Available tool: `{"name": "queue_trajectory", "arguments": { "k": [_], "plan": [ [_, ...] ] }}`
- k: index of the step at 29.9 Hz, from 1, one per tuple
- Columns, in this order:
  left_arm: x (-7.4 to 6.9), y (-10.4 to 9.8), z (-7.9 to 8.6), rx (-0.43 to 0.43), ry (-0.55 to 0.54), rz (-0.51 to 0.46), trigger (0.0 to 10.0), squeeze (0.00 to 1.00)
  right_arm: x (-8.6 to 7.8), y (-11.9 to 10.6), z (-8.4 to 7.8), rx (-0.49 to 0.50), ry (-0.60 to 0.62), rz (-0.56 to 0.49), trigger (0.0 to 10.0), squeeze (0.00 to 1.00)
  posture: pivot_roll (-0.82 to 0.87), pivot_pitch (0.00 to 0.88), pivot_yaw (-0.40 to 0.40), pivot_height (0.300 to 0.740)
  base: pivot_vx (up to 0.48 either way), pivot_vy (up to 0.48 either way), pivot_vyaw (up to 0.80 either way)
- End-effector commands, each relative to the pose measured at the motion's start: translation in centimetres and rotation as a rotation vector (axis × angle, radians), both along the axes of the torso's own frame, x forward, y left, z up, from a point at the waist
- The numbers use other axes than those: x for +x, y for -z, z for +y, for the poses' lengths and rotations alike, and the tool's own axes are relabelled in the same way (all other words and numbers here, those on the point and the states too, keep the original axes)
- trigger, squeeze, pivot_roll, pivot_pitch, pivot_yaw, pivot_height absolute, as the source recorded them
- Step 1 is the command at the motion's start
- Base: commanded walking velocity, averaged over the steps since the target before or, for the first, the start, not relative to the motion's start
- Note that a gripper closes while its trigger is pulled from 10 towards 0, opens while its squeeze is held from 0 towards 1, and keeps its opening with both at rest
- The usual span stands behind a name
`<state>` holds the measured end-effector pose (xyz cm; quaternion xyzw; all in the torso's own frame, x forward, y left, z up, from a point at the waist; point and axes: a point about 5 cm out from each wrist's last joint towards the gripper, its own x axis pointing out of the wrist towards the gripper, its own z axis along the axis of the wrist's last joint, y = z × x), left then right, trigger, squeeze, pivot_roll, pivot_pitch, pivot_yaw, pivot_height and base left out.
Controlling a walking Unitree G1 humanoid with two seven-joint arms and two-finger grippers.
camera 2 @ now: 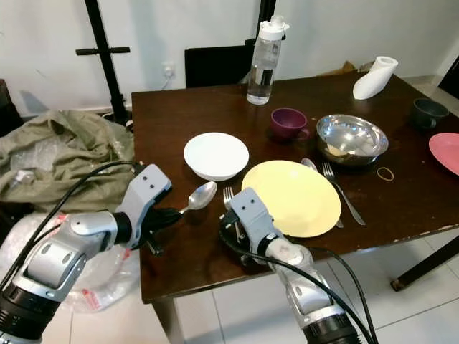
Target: Setting the table
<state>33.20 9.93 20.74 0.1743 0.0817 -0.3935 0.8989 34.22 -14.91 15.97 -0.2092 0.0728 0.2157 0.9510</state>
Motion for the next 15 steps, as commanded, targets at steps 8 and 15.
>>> {"name": "queue_trajectory", "arguments": {
  "k": [8,15],
  "plan": [
    [-0.3,0.8,-0.2,0.011,0.009,0.028,10.0,0.0,0.4,2.6,-1.7,-0.092,0.065,0.023,10.0,0.0,0.0,0.188,0.118,0.74,0.0,0.0,0.0],
    [-0.4,1.0,-0.3,0.011,0.014,0.034,10.0,0.0,0.8,3.9,-2.2,-0.068,0.096,0.067,10.0,0.0,0.0,0.188,0.124,0.74,0.0,0.0,0.0]
  ]
}}
